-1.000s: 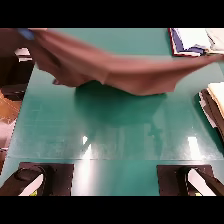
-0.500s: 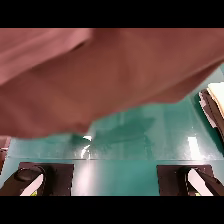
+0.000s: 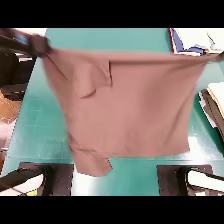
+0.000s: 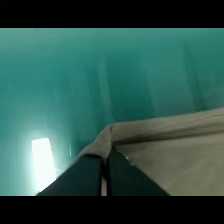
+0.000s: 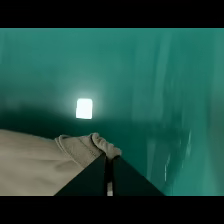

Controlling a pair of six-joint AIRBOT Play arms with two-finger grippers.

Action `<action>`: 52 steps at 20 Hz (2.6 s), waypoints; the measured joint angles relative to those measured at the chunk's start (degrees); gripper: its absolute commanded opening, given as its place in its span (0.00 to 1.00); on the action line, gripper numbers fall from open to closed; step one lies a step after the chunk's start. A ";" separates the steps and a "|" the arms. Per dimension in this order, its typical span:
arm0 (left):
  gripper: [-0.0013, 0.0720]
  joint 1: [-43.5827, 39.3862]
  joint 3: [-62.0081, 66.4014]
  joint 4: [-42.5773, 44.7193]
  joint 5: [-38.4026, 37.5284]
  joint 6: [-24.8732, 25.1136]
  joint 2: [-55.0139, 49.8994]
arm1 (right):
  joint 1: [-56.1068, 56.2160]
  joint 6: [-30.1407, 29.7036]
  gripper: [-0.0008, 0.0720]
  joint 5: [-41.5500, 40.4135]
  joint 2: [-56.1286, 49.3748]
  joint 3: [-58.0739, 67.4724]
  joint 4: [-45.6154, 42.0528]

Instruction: Fold the shirts.

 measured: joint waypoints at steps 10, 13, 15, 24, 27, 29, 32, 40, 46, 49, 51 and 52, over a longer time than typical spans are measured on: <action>0.05 2.71 2.71 -2.12 8.33 1.75 -19.45 | 4.74 0.28 0.03 -3.34 -23.63 9.81 -1.86; 0.05 4.09 5.33 -2.40 0.57 3.56 -19.61 | 4.85 -0.44 0.03 -3.50 -21.49 7.17 -1.92; 0.05 4.50 4.66 -2.54 -4.94 4.74 -19.19 | 5.16 -0.79 0.03 -3.50 -19.02 2.47 -2.38; 0.73 4.92 -13.90 -8.07 -8.57 6.27 -18.21 | 8.13 -1.22 0.20 -8.24 -10.56 -21.62 -2.47; 0.70 4.94 -16.48 -8.72 -8.00 6.40 -16.92 | 8.31 -1.31 0.62 -10.58 -8.61 -25.66 -2.47; 0.70 4.94 -17.55 -8.28 -7.87 6.43 -13.97 | 7.19 -1.40 0.62 -10.69 -6.54 -26.88 -2.40; 0.70 4.94 -22.64 -5.70 -7.67 6.36 -5.57 | 4.13 -1.86 0.62 -8.90 -1.29 -28.94 -2.40; 0.70 4.94 -54.38 -7.28 -7.30 -0.04 19.69 | -0.85 -2.16 0.62 -9.99 15.02 -41.88 -1.81; 0.70 4.94 -69.64 -15.85 -2.95 -1.88 25.31 | -0.87 -3.30 0.61 -11.63 18.45 -45.29 1.99; 0.70 4.98 -73.29 -21.05 1.22 -1.01 25.94 | -0.87 -3.50 0.62 -11.91 18.80 -45.62 2.95; 0.69 4.98 -74.75 -23.80 3.08 -0.61 26.12 | -0.87 -3.58 0.61 -12.11 18.91 -45.72 3.37; 0.69 4.98 -75.12 -24.61 3.61 -0.52 26.21 | -0.87 -3.61 0.61 -12.17 18.93 -45.77 3.43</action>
